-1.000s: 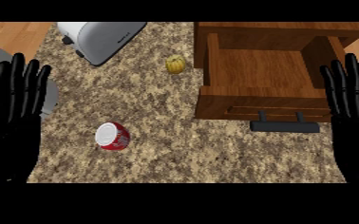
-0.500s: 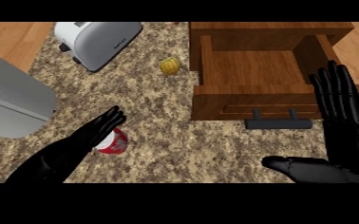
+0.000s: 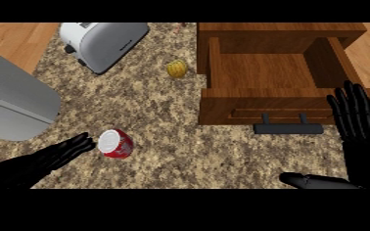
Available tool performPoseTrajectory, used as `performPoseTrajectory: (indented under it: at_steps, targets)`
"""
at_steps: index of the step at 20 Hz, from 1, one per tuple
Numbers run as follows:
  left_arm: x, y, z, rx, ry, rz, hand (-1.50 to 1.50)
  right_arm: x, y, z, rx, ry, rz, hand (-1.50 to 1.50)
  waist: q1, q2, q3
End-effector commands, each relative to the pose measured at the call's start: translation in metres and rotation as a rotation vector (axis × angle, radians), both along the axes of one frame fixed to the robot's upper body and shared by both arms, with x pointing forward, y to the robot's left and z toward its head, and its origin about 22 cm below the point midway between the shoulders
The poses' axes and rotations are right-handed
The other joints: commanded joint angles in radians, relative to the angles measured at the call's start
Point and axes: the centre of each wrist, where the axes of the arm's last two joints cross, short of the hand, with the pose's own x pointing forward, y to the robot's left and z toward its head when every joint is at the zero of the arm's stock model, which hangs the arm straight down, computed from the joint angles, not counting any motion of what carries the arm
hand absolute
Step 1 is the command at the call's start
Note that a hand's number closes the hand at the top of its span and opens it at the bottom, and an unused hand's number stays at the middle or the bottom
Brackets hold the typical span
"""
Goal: Pick up the can, place it into the drawer and close the drawer
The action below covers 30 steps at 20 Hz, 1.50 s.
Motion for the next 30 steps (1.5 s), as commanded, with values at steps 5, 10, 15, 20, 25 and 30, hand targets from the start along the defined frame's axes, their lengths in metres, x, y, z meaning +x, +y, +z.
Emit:
performPoseTrajectory:
  at_steps: [5,10,15,20,25,30]
  targets:
    - [-0.007,0.027,-0.009,-0.011,0.056,0.04,-1.5,-0.023,-0.014,-0.01,0.017,0.004,-0.027,-1.5,0.001,-0.001,0.0]
    - [0.04,0.024,-0.001,0.024,0.087,0.065,-1.5,-0.013,-0.026,-0.01,0.006,0.007,-0.022,-1.5,-0.007,0.001,0.0]
    - [0.027,0.026,-0.024,0.011,0.074,0.074,-1.5,-0.036,-0.021,-0.036,-0.012,0.012,-0.023,-1.5,-0.003,0.0,0.0]
    - [0.031,0.001,-0.045,0.048,0.089,0.052,-1.5,-0.013,-0.033,-0.018,-0.008,0.014,-0.016,-1.5,0.0,0.0,0.0]
    - [0.048,-0.019,-0.048,0.041,0.07,0.048,-1.5,-0.006,-0.033,-0.023,-0.01,-0.007,-0.015,-1.5,-0.002,0.001,0.0]
    - [0.041,-0.001,-0.079,0.036,0.102,0.103,-1.5,-0.025,-0.045,-0.02,-0.02,0.007,-0.016,-1.5,-0.002,0.0,0.0]
